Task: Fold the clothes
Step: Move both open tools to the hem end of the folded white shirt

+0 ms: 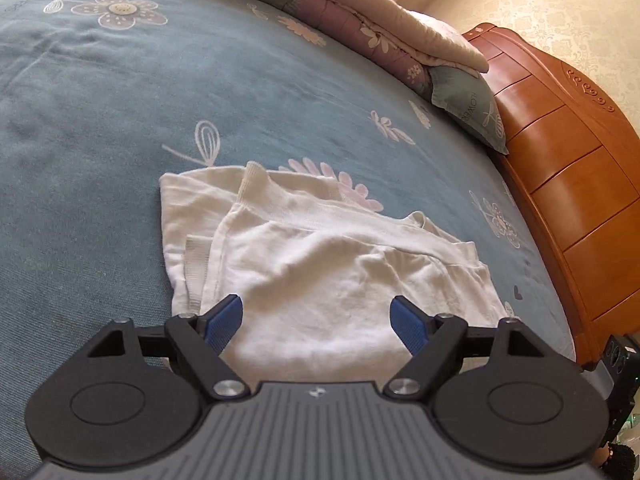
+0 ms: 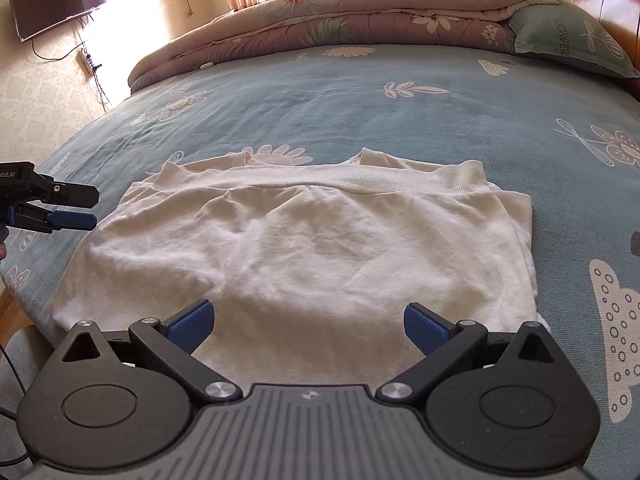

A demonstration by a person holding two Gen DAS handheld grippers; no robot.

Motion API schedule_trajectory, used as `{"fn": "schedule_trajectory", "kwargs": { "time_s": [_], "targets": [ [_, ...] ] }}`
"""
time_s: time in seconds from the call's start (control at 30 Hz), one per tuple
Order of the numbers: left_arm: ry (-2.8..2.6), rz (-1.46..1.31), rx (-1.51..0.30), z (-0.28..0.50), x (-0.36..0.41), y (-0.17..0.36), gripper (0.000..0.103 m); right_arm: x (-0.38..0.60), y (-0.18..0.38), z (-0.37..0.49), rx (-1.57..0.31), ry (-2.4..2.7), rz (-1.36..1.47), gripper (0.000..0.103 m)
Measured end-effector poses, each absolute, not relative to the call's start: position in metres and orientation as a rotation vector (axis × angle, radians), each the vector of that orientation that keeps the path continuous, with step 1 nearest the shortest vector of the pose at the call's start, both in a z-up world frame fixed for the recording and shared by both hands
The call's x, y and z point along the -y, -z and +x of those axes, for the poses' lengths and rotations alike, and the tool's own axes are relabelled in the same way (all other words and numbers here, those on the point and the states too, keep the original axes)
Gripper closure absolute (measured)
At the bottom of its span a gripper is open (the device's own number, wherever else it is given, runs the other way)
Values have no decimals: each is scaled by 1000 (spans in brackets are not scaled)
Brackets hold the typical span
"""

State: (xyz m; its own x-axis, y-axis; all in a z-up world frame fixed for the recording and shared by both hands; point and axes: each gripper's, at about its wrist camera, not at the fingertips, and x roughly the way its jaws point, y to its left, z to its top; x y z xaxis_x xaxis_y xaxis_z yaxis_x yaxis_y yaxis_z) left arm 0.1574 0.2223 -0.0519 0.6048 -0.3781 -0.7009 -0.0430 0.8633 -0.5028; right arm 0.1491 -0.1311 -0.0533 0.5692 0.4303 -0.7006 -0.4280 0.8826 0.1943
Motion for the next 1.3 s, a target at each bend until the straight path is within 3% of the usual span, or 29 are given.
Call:
{"fn": "schedule_trajectory", "kwargs": {
  "time_s": [0.33, 0.7, 1.03, 1.3],
  "targets": [
    [243, -540, -848, 138, -240, 42, 23, 115, 42, 145, -811, -520, -34, 0],
    [226, -744, -822, 136, -281, 75, 22, 84, 41, 136, -830, -576, -94, 0],
    [320, -714, -943, 108, -266, 85, 22, 77, 39, 133, -826, -578, -127, 0],
    [357, -760, -779, 116, -278, 49, 18, 72, 41, 132, -832, -588, -138, 0]
  ]
}}
